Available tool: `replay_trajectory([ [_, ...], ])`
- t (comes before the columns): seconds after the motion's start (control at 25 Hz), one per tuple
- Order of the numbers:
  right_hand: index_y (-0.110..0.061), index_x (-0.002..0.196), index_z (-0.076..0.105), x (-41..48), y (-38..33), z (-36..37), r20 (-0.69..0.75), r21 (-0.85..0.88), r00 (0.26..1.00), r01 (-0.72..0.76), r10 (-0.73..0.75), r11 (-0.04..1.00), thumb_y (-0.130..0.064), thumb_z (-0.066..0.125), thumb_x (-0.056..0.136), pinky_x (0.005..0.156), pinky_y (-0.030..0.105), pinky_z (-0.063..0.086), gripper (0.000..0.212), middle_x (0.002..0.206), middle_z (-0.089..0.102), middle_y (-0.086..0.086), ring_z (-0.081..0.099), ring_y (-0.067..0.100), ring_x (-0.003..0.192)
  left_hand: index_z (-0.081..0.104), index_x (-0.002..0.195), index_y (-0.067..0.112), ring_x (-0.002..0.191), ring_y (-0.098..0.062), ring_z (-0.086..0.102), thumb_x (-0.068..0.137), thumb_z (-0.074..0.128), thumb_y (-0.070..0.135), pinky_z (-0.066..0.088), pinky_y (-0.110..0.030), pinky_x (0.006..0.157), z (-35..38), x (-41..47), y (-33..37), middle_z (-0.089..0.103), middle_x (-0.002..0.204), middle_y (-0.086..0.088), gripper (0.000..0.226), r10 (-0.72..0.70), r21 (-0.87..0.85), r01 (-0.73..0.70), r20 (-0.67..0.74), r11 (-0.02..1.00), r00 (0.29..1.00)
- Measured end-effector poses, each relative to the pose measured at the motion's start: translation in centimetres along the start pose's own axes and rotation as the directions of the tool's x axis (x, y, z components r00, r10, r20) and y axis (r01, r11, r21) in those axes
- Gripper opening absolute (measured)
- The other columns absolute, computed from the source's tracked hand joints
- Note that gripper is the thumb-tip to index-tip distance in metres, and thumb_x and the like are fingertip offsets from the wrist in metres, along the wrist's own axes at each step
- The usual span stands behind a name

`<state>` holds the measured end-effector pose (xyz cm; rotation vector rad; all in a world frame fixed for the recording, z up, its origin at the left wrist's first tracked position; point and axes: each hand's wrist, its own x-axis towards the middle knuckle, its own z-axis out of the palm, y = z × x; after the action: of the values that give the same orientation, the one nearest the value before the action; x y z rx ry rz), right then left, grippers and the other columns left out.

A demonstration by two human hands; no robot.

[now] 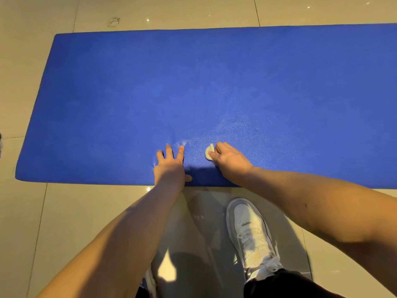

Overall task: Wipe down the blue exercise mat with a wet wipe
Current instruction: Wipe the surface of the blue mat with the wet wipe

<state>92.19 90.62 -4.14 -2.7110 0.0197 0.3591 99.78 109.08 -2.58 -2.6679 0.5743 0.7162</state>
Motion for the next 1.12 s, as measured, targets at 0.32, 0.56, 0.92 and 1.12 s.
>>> replay_trajectory([
  [0.32,-0.006,0.107,0.064,-0.1,3.2,-1.0,-0.11,-0.039,0.986,-0.127,0.122,0.991,-0.004,0.059,0.089,0.07,0.038,0.04,0.019,0.094,0.045,0.011,0.044,0.029,0.086,-0.002,0.16,0.036,0.141,-0.031,0.023,0.083,0.066,0.068,0.05,-0.028,0.075,0.2,-0.3,-0.1,0.01,0.163,-0.006,0.107,0.023,0.015,-0.022,-0.061,1.0,0.998],
  [0.56,-0.004,0.095,0.064,-0.4,5.2,-2.0,-0.202,-0.036,0.954,-0.235,0.224,0.971,0.002,0.062,0.082,0.073,0.042,0.045,0.015,0.098,0.05,0.014,0.042,0.032,0.092,0.003,0.16,0.035,0.141,-0.031,0.026,0.081,0.068,0.067,0.053,-0.029,0.079,0.4,-0.4,-0.1,0.015,0.163,-0.006,0.107,0.028,0.007,-0.027,-0.099,1.0,0.995],
  [0.92,-0.004,0.106,0.058,0.3,2.6,0.1,-0.178,0.068,0.977,-0.104,0.114,0.992,0.012,0.055,0.08,0.073,0.031,0.04,0.031,0.1,0.044,0.006,0.031,0.02,0.087,0.004,0.161,0.035,0.142,-0.031,0.027,0.08,0.068,0.068,0.055,-0.03,0.081,0.2,-0.6,-0.1,0.016,0.163,-0.007,0.108,0.029,0.021,-0.027,-0.106,0.999,0.994],
  [1.12,-0.013,0.093,0.055,1.6,0.0,1.3,-0.097,0.119,0.995,0.024,-0.012,0.993,-0.004,0.05,0.091,0.075,0.038,0.042,0.01,0.1,0.049,0.005,0.042,0.023,0.088,-0.002,0.16,0.037,0.14,-0.031,0.024,0.081,0.068,0.068,0.047,-0.028,0.067,-0.3,-0.2,-0.2,0.012,0.162,-0.005,0.109,0.019,0.025,-0.019,-0.018,1.0,1.0],
])
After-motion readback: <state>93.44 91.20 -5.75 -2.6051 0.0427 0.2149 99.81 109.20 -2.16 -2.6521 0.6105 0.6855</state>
